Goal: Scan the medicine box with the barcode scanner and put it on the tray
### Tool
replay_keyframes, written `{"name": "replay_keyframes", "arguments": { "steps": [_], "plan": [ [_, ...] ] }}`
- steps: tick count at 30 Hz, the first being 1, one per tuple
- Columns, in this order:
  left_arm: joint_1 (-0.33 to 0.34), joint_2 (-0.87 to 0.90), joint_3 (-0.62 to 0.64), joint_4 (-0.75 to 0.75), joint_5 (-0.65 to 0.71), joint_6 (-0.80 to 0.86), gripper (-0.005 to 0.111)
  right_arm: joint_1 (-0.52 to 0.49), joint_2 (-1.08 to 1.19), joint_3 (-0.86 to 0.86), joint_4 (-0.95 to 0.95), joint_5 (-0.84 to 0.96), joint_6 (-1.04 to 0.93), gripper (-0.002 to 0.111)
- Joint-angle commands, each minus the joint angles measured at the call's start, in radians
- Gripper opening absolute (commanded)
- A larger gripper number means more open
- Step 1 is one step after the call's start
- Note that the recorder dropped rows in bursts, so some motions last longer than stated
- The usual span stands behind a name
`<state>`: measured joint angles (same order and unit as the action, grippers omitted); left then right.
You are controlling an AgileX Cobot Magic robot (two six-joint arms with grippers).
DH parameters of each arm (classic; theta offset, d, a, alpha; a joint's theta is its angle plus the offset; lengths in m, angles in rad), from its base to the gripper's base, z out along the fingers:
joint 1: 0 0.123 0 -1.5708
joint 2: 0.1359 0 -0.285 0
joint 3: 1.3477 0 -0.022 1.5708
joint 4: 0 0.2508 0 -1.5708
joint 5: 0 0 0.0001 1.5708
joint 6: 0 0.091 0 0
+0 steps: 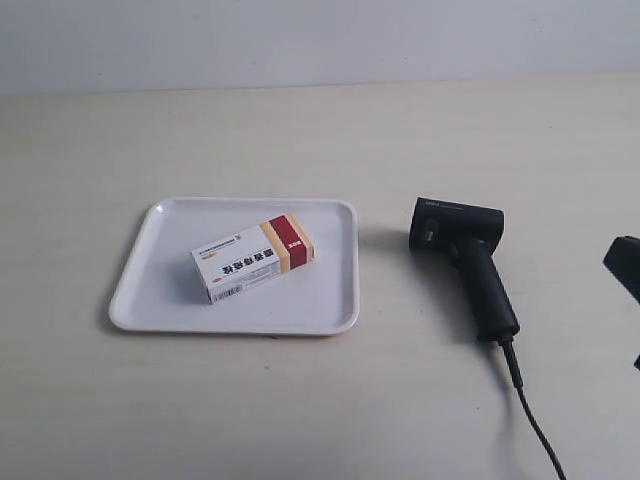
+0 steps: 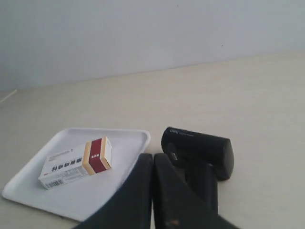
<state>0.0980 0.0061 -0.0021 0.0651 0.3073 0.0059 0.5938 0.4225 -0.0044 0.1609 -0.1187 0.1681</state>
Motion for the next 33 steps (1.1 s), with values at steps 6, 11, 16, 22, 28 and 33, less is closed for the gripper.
{"name": "replay_keyframes", "arguments": {
  "steps": [6,11,16,22,28,33],
  "plan": [
    [0.002,-0.006,0.002,0.002,-0.003,-0.006,0.003,-0.415,-0.32,0.004,0.021,0.119,-0.003,0.0],
    [0.002,-0.006,0.002,0.002,-0.003,-0.006,0.003,-0.557,-0.415,0.004,0.012,0.229,-0.079,0.0],
    [0.002,-0.006,0.002,0.002,-0.003,-0.006,0.003,-0.561,-0.423,0.004,0.008,0.3,-0.145,0.0],
    [0.002,-0.006,0.002,0.002,0.001,-0.006,0.003,-0.547,-0.423,0.004,0.011,0.307,-0.143,0.0],
    [0.002,-0.006,0.002,0.002,0.001,-0.006,0.003,-0.548,-0.423,0.004,-0.022,0.327,-0.143,0.0],
    [0.002,-0.006,0.002,0.002,0.001,-0.006,0.003,-0.548,-0.423,0.004,-0.034,0.335,-0.143,0.0]
  ]
}}
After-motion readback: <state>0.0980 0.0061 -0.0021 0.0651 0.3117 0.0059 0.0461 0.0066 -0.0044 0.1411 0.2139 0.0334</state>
